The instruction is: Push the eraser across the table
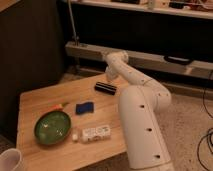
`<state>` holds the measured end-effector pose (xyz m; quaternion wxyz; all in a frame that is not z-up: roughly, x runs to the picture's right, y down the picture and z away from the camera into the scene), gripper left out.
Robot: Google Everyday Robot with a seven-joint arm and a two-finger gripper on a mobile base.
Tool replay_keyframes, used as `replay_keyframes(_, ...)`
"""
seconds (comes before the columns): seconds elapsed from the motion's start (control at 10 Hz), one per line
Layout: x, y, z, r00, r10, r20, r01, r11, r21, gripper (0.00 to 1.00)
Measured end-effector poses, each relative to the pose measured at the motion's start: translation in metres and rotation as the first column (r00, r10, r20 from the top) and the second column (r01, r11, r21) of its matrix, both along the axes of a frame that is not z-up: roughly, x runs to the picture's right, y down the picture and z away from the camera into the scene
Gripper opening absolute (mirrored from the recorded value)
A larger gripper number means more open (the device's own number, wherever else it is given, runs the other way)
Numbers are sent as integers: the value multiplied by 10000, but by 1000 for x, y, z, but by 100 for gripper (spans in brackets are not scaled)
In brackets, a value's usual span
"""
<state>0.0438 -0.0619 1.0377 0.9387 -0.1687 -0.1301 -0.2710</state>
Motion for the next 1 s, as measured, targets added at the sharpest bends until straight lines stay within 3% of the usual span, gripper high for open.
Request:
replay_keyframes(0.3,-7,-5,0,9999,-147,31,146,9997,171,0)
replay_keyframes(0.5,-11,-7,0,9983,-551,169,546,9982,263,0)
replay_keyframes(0.7,-18,-3,0,9893,-1389,454,1382,9902,185,0)
replay_keyframes(1.0,-20,7,-6,9666,-2418,843,2436,9698,-117,0)
